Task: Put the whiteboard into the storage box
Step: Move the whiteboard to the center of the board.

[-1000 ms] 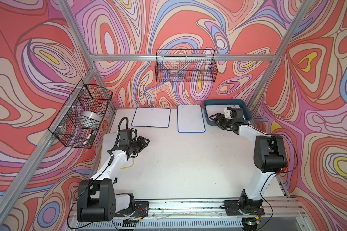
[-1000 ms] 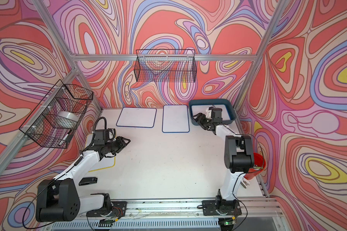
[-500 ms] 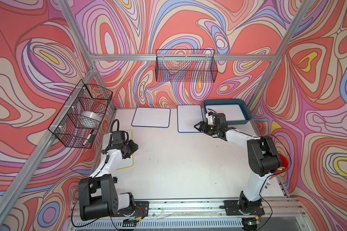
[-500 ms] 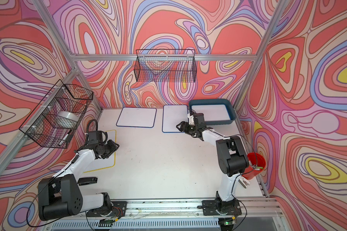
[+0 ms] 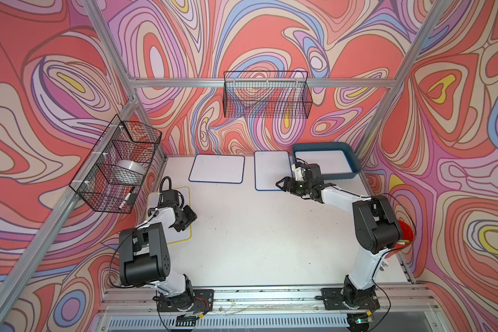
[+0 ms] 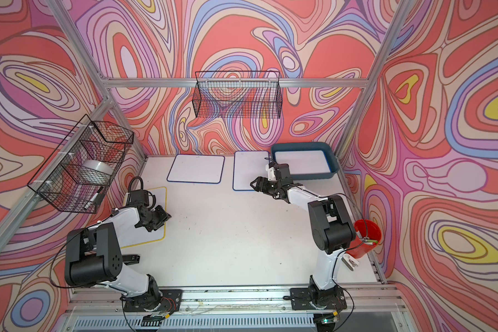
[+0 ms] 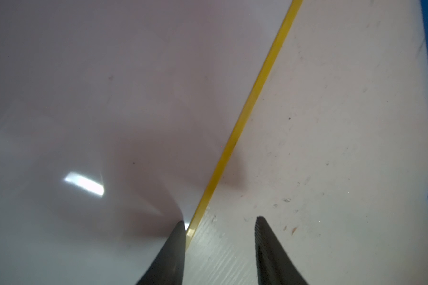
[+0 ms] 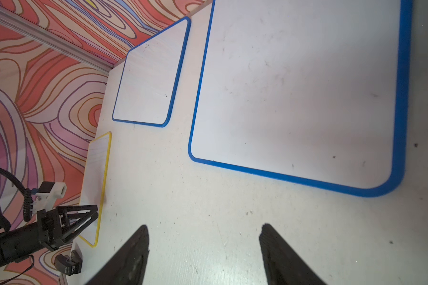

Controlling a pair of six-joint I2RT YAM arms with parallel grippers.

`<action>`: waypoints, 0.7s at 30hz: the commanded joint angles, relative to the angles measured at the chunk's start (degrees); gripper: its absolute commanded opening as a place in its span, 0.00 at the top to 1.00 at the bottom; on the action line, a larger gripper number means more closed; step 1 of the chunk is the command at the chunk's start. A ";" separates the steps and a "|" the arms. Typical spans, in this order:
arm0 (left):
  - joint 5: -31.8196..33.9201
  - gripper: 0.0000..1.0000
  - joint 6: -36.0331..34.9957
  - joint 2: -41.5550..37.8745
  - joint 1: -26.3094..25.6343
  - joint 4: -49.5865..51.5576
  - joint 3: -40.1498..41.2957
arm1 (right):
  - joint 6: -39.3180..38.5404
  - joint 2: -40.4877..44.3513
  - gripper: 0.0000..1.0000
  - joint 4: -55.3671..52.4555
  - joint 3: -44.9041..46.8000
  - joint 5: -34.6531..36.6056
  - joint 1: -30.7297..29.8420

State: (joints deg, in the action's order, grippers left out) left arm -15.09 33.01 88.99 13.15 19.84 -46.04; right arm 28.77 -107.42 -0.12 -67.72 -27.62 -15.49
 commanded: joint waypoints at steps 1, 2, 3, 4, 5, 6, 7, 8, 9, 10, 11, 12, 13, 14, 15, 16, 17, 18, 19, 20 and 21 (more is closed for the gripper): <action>-0.47 0.58 -0.56 1.39 0.38 -0.51 -0.69 | -1.39 -1.13 0.27 -1.44 -1.71 0.71 -0.42; -0.86 0.58 -0.42 1.69 0.38 -0.63 -0.64 | -1.40 -1.27 0.27 -1.40 -1.79 0.82 -0.49; -1.43 0.59 -0.48 1.96 0.30 -0.92 -0.46 | -1.35 -1.37 0.27 -1.44 -1.93 0.73 -0.51; -1.95 0.59 -0.44 2.14 0.30 -1.23 -0.22 | -1.30 -1.39 0.27 -1.43 -2.04 0.72 -0.51; -2.40 0.59 -0.48 2.32 0.30 -1.50 0.09 | -1.26 -1.52 0.27 -1.41 -2.15 0.63 -0.58; -2.81 0.58 -0.26 2.48 0.31 -1.78 0.37 | -1.16 -1.48 0.27 -1.46 -2.23 0.63 -0.68; -3.65 0.58 0.09 2.67 0.37 -2.18 0.70 | -1.14 -1.43 0.27 -1.43 -2.37 0.71 -0.75; -4.91 0.58 0.70 2.89 0.35 -2.97 1.22 | -1.13 -1.52 0.27 -1.43 -2.46 0.80 -0.82; -6.57 0.59 1.34 3.10 0.09 -4.15 1.92 | -1.01 -1.65 0.27 -1.52 -2.64 0.74 -0.86; -7.51 0.59 1.82 3.33 -0.13 -4.30 2.34 | -0.96 -1.87 0.27 -1.64 -2.88 0.68 -0.95; -8.06 0.58 2.31 3.53 -0.62 -4.30 2.74 | -0.91 -2.23 0.27 -1.86 -3.32 0.40 -0.95; -8.15 0.59 2.62 3.71 -1.40 -6.00 3.18 | -0.97 -2.60 0.27 -2.01 -3.74 0.12 -1.03; -8.05 0.59 3.06 3.73 -2.21 -6.34 3.60 | -0.92 -2.78 0.27 -2.09 -3.89 -0.05 -1.10; -8.34 0.59 3.64 3.82 -3.30 -6.67 4.21 | -1.00 -2.80 0.27 -1.84 -3.87 -0.15 -1.25; -8.88 0.59 4.28 3.89 -4.51 -7.37 4.81 | -1.09 -2.85 0.27 -1.78 -3.85 -0.16 -1.43; -9.09 0.59 4.91 3.95 -6.10 -7.65 5.26 | -1.15 -2.90 0.27 -1.72 -3.82 -0.16 -1.56; -9.20 0.58 5.53 4.08 -7.98 -7.86 5.64 | -1.18 -2.97 0.27 -1.59 -3.72 -0.16 -1.70; -9.35 0.59 6.01 4.32 -10.05 -7.82 5.85 | -1.09 -3.06 0.27 -1.55 -3.64 -0.16 -1.87; -9.43 0.58 6.60 4.52 -11.73 -7.79 6.03 | -1.04 -3.23 0.27 -1.53 -3.61 -0.16 -2.03; -9.34 0.59 7.55 4.68 -13.58 -8.24 6.49 | -1.00 -3.49 0.27 -1.63 -3.57 -0.17 -2.22; -9.44 0.59 8.73 4.70 -15.42 -9.21 7.17 | -0.85 -3.84 0.27 -1.83 -3.85 -0.23 -2.39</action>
State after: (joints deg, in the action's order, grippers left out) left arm -22.74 38.04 90.72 1.96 7.20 -42.59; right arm 28.32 -109.40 -1.32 -70.52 -27.51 -17.04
